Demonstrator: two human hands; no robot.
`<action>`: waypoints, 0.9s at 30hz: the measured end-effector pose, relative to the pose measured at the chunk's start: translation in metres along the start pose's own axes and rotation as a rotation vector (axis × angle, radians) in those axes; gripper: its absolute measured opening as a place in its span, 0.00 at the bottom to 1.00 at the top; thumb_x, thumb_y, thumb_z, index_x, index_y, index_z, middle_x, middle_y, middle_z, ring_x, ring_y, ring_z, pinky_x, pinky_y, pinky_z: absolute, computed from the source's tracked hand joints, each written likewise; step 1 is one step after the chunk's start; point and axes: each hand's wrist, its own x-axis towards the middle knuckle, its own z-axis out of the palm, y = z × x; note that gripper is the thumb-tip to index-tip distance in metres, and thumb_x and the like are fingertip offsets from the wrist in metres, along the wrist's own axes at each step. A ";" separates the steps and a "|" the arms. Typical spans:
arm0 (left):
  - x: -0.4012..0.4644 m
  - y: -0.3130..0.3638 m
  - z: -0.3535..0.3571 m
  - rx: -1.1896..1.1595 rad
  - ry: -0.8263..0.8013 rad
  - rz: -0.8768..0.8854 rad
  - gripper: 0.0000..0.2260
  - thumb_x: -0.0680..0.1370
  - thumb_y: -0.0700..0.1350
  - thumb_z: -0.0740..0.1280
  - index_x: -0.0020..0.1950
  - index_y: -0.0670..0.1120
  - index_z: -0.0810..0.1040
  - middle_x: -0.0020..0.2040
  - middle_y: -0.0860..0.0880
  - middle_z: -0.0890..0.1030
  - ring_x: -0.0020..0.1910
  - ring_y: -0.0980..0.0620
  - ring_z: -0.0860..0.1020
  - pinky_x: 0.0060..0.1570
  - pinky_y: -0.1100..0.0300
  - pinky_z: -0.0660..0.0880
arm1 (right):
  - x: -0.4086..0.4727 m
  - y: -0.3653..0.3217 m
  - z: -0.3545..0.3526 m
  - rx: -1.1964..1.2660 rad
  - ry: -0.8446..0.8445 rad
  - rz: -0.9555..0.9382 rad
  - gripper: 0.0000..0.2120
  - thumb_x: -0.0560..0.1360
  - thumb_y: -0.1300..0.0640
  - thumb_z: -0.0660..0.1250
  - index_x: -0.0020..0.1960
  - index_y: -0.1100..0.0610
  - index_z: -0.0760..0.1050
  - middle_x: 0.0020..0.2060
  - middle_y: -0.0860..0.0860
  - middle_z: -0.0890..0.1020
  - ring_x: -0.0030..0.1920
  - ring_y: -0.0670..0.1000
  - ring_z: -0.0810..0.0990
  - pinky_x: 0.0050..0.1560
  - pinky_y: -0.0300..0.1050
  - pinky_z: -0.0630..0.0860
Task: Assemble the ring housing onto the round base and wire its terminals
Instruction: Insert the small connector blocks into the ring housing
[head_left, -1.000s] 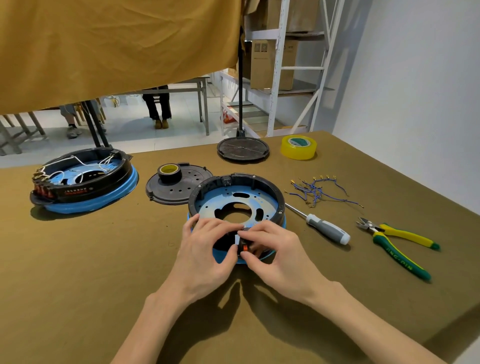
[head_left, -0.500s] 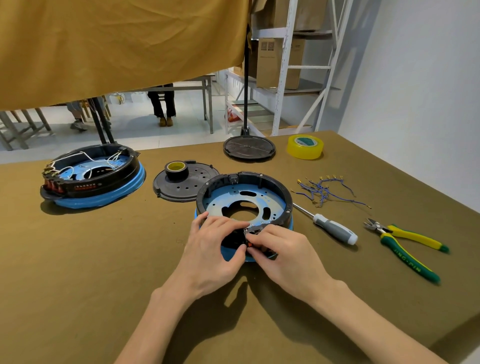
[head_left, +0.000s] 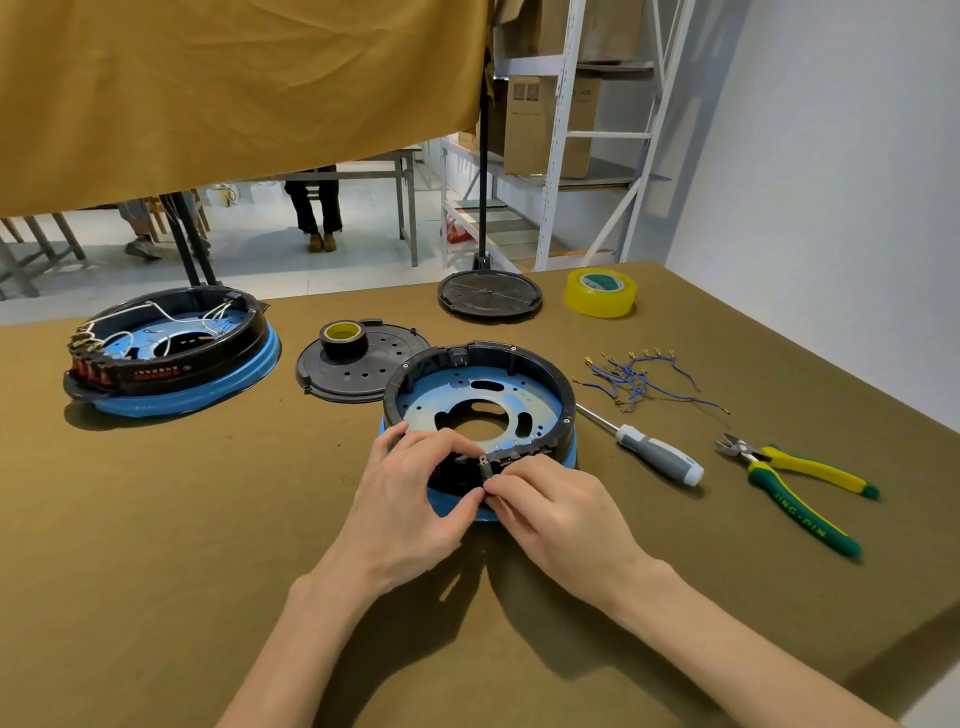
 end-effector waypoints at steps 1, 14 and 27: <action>0.000 0.000 0.000 -0.002 -0.002 -0.002 0.15 0.74 0.55 0.70 0.60 0.58 0.78 0.55 0.66 0.79 0.61 0.73 0.71 0.75 0.69 0.46 | 0.001 -0.001 0.000 0.001 -0.002 0.012 0.10 0.76 0.60 0.75 0.57 0.60 0.84 0.47 0.54 0.86 0.47 0.50 0.85 0.46 0.42 0.83; 0.002 0.003 -0.002 -0.056 0.021 -0.026 0.18 0.74 0.53 0.70 0.64 0.56 0.77 0.59 0.64 0.80 0.64 0.70 0.72 0.76 0.68 0.48 | 0.007 -0.002 0.003 -0.108 -0.075 -0.044 0.20 0.73 0.62 0.78 0.64 0.63 0.80 0.51 0.55 0.85 0.51 0.51 0.85 0.52 0.41 0.81; 0.001 0.002 -0.001 -0.057 0.023 -0.005 0.21 0.74 0.60 0.67 0.66 0.58 0.76 0.60 0.65 0.79 0.66 0.70 0.71 0.76 0.68 0.48 | 0.001 0.011 -0.004 -0.045 -0.156 -0.123 0.18 0.78 0.60 0.71 0.67 0.60 0.77 0.51 0.54 0.82 0.50 0.48 0.79 0.48 0.38 0.79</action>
